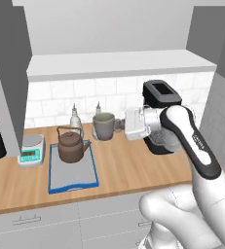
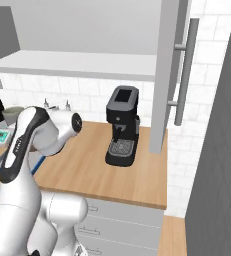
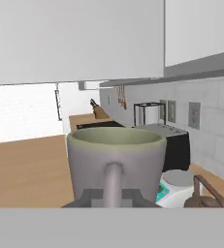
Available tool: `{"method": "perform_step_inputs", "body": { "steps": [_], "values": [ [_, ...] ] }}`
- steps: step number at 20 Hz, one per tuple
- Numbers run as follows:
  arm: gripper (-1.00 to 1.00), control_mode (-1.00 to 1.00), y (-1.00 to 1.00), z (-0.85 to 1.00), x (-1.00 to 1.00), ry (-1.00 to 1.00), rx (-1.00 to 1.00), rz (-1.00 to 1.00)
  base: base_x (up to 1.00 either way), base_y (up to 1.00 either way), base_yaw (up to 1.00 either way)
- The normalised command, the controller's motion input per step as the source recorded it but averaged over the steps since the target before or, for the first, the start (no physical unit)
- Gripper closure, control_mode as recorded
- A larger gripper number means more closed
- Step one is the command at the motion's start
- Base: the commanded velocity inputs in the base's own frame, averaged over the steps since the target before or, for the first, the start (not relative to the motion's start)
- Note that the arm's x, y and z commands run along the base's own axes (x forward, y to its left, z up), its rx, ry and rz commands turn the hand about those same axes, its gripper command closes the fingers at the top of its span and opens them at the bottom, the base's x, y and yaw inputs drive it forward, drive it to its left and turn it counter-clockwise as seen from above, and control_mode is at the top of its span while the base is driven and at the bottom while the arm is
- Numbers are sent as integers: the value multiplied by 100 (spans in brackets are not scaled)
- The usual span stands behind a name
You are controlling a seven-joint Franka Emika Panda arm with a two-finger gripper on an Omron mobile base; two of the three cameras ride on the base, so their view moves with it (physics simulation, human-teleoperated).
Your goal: Pick the kettle from the counter and place it on the tray. Then pick the mug from the cabinet and place it on the tray. Then close the cabinet doors.
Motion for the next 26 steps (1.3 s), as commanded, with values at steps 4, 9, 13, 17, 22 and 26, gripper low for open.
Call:
{"method": "perform_step_inputs", "body": {
  "steps": [4,9,13,17,22,26],
  "values": [
    [100,-100,33,-88,13,0,0,17,0,0,0],
    [100,-100,30,-79,23,0,0,15,0,0,0],
    [100,-100,23,-53,29,0,0,13,0,0,0],
    [100,-100,21,-39,48,-1,0,9,0,0,0],
    [100,-100,20,-34,43,0,0,9,0,0,0],
    [100,-100,12,-37,33,0,0,9,0,0,0]
  ]
}}
